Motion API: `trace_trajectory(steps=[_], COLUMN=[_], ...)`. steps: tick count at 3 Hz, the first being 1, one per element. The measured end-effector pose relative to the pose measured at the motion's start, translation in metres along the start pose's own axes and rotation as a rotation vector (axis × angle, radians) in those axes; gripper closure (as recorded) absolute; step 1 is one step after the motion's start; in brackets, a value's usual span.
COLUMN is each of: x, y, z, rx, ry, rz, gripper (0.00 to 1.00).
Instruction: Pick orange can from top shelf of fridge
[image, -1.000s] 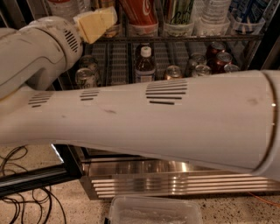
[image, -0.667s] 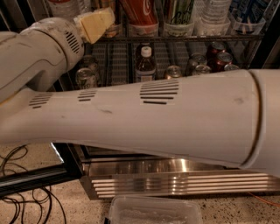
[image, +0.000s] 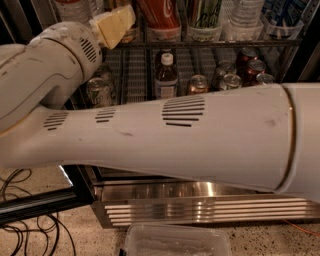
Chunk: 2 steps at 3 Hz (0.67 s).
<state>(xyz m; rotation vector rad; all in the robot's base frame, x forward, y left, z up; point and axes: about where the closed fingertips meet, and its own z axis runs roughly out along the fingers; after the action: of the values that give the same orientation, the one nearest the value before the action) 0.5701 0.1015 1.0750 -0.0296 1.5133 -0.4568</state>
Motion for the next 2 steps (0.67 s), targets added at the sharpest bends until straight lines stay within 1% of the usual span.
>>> trace_trajectory(steps=[1, 2], x=[0.0014, 0.0047], y=[-0.0038, -0.0082], z=[0.0059, 0.014], rx=[0.011, 0.026], ry=[-0.028, -0.048], rz=[-0.013, -0.023], gripper=[0.25, 0.31])
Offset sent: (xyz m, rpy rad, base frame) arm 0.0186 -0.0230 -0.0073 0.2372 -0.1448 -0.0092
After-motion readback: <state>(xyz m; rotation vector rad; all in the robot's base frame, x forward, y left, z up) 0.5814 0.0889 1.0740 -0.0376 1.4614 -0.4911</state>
